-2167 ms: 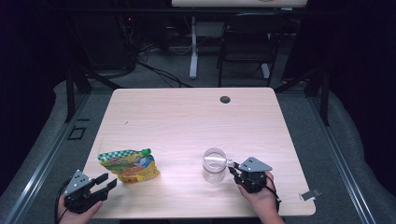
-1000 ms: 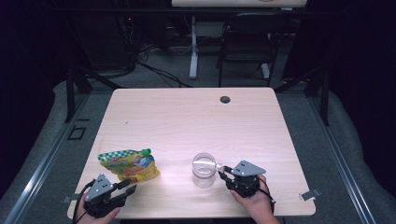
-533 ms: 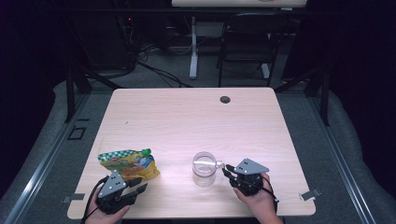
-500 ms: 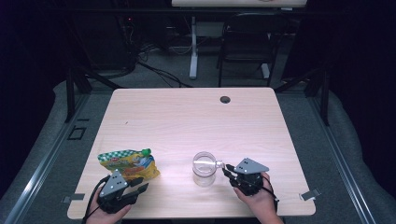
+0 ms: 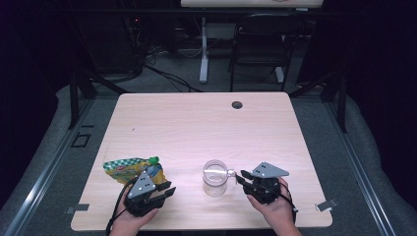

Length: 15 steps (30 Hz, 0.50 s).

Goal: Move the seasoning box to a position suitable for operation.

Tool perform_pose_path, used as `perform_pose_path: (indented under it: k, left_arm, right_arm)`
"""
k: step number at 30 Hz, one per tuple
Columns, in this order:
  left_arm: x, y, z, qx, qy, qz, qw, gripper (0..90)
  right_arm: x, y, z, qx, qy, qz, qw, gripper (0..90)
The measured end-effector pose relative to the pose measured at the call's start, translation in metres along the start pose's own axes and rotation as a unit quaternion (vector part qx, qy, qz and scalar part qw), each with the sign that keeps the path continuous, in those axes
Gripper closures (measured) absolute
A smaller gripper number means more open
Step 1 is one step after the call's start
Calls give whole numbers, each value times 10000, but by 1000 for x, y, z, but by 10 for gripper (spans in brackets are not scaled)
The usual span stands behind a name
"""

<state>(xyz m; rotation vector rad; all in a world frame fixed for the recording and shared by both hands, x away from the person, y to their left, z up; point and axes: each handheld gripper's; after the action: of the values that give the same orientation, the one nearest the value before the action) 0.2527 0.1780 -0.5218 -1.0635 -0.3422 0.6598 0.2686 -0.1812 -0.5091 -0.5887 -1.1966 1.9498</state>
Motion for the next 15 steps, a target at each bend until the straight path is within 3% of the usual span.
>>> perform_pose_path:
  k: [2,5,7,10,15]
  left_arm:
    - [-1,-3,-7,15,11,18,10000,719]
    - [-2,-6,-18,51,47,-18,10000,748]
    - [-2,-7,-21,53,59,-23,10000,752]
    - [-3,-9,-30,104,106,-38,9999,778]
    - [-5,-13,-42,93,142,-101,9998,821]
  right_arm:
    - [1,-2,-1,-23,27,17,10000,725]
    - [1,-9,-2,-10,91,-295,9995,749]
    - [0,-10,-2,-4,102,-338,9994,757]
    - [1,-18,-6,-89,80,-688,9976,776]
    - [6,-19,-8,-147,57,-654,9977,788]
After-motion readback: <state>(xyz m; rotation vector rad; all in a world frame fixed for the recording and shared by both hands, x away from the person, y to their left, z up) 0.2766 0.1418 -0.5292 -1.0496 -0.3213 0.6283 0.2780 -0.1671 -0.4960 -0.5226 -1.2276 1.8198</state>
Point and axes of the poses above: each handheld gripper's, and its own axes: z roughly backward along the jaws, y roughly out of its underside, x roughly to its left, and after that the axes turned 7 degrees about -x, right-handed
